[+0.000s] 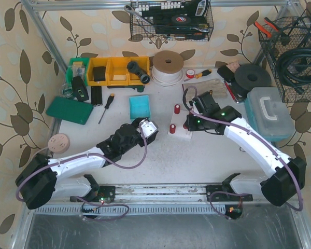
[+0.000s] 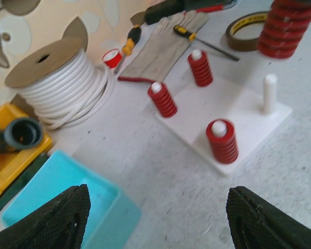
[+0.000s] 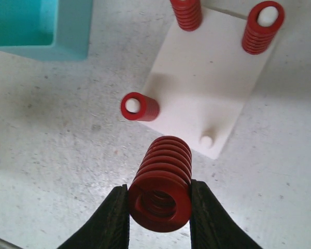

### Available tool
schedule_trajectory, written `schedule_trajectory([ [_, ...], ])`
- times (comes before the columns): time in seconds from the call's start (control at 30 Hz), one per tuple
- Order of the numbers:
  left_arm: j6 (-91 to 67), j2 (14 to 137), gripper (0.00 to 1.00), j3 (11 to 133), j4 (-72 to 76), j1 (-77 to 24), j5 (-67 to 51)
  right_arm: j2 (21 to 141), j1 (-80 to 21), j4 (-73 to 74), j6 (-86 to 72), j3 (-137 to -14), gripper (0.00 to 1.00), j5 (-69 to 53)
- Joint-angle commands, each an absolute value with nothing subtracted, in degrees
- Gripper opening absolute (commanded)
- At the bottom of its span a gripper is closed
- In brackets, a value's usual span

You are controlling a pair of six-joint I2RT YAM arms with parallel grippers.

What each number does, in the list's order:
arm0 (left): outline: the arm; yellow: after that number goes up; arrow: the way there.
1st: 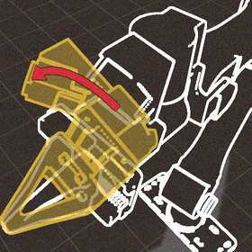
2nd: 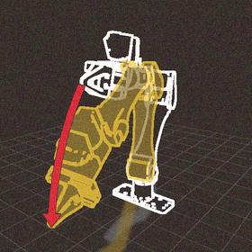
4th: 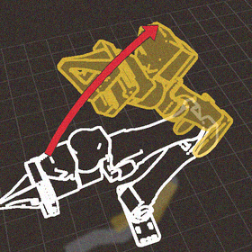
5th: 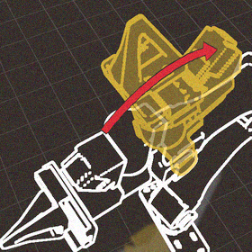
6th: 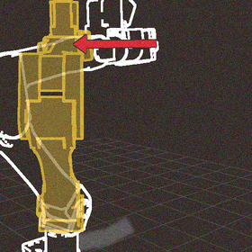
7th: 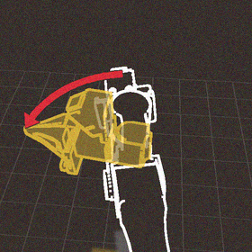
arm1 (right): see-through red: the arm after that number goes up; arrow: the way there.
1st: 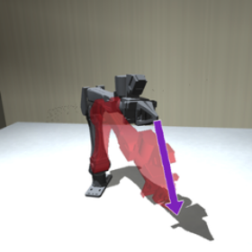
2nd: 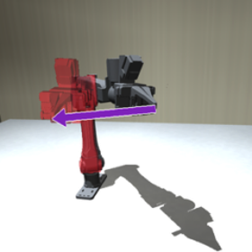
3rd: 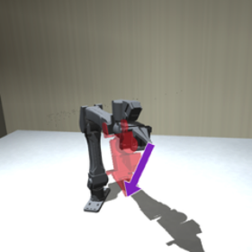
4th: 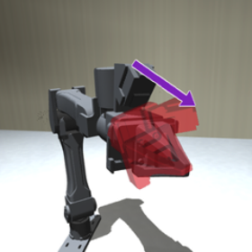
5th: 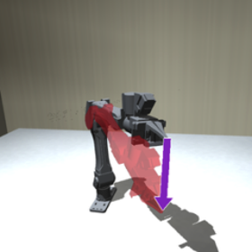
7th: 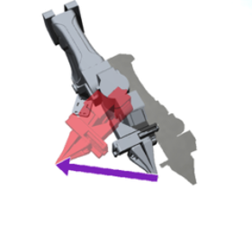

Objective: Install the large spring

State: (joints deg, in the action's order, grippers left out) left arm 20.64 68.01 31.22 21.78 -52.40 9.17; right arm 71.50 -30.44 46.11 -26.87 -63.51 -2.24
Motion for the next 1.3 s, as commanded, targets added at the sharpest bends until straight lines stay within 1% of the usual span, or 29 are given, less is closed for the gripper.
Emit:
schedule_trajectory([
  [0.0,19.3,63.1,0.75,28.2,22.8,-51.7,14.0,73.3,-29.7,51.0,-22.8,-66.4,0.09,2.6],
  [0.13,20.5,61.6,0.75,26.3,22.4,-51.7,13.9,76.0,-29.0,50.7,-22.4,-67.0,0.09,3.0],
  [0.27,20.5,62.2,0.75,27.0,20.2,-51.7,12.9,78.0,-28.7,49.5,-22.4,-66.6,0.08,2.8],
  [0.7,19.8,63.3,0.74,26.7,22.5,-51.7,9.6,81.6,-27.6,45.0,-22.4,-65.2,0.06,4.2],
  [1.0,20.3,63.7,0.74,26.6,22.7,-51.7,9.8,85.1,-27.3,44.1,-23.4,-64.5,0.06,1.6],
  [1.27,20.5,64.4,0.74,26.6,23.2,-51.7,9.8,81.8,-27.3,47.5,-22.9,-67.2,0.06,2.9],
])
